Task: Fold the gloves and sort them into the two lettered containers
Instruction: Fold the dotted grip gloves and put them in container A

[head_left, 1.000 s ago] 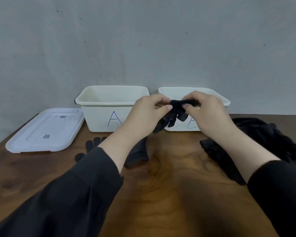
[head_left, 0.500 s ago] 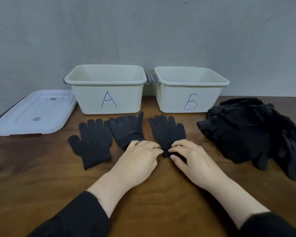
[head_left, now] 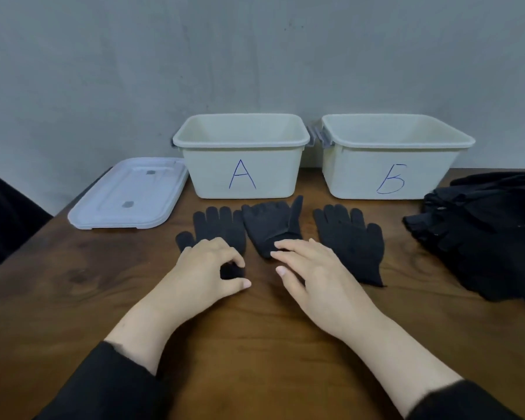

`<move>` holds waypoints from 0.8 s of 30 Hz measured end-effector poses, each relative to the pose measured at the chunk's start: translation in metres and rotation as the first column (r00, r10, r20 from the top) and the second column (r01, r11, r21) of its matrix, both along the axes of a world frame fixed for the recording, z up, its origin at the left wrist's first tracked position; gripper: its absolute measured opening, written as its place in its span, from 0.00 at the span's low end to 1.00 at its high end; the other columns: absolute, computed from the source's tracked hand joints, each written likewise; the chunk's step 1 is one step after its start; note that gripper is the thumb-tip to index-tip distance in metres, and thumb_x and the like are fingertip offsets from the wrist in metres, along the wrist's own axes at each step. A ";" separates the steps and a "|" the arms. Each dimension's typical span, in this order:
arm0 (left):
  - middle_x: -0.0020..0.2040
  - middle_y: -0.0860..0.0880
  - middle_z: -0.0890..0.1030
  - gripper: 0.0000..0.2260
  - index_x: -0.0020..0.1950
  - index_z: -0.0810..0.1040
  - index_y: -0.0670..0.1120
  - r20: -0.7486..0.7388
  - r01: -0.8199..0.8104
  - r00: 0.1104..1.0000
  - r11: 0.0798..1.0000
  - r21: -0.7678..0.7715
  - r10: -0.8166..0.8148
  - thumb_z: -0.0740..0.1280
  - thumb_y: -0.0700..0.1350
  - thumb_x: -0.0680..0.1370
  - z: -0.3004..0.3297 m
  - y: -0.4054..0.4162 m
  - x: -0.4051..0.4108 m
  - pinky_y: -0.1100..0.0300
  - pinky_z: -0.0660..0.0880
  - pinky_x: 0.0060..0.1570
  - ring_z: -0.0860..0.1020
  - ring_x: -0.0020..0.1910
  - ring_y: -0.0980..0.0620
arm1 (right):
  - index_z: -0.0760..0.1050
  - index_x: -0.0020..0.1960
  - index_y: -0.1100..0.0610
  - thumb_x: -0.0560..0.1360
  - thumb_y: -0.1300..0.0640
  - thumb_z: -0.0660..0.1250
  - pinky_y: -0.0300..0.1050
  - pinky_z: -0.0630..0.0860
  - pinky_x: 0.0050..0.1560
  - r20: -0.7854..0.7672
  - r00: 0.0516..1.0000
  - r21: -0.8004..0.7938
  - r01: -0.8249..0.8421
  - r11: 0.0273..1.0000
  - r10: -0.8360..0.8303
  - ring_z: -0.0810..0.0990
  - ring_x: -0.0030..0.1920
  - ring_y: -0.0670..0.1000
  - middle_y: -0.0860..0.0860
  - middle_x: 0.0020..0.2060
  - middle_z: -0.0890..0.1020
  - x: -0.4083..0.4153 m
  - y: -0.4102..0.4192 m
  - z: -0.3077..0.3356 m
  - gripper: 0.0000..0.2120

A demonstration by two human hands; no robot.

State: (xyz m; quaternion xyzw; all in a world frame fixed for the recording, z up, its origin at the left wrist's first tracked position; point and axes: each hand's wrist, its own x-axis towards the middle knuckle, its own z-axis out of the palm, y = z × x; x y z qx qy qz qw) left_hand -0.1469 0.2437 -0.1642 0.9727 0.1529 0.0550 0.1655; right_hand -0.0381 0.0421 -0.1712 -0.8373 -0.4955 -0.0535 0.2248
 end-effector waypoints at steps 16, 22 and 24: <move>0.43 0.59 0.82 0.05 0.47 0.79 0.55 0.545 -0.146 0.695 0.834 -0.533 0.470 0.65 0.48 0.81 0.032 -0.013 0.004 0.67 0.72 0.45 0.79 0.47 0.64 | 0.69 0.73 0.39 0.81 0.42 0.62 0.28 0.69 0.65 -0.489 0.870 0.275 0.098 0.956 0.052 0.71 0.65 0.31 0.32 0.67 0.74 -0.012 0.020 0.004 0.21; 0.48 0.55 0.86 0.12 0.51 0.84 0.49 0.527 0.194 0.774 0.661 -0.725 0.350 0.60 0.44 0.83 0.067 -0.070 0.032 0.56 0.79 0.55 0.83 0.51 0.58 | 0.76 0.66 0.41 0.81 0.51 0.67 0.48 0.78 0.65 -0.722 0.639 0.548 0.293 0.784 0.265 0.80 0.62 0.42 0.41 0.58 0.83 -0.022 0.026 0.035 0.15; 0.50 0.52 0.86 0.13 0.55 0.83 0.46 0.534 0.300 0.790 0.569 -0.765 0.301 0.57 0.44 0.85 0.072 -0.081 0.041 0.58 0.79 0.56 0.83 0.53 0.57 | 0.80 0.61 0.46 0.82 0.55 0.65 0.58 0.79 0.63 -0.728 0.662 0.554 0.418 0.720 0.176 0.83 0.57 0.48 0.46 0.52 0.86 -0.012 0.014 0.045 0.11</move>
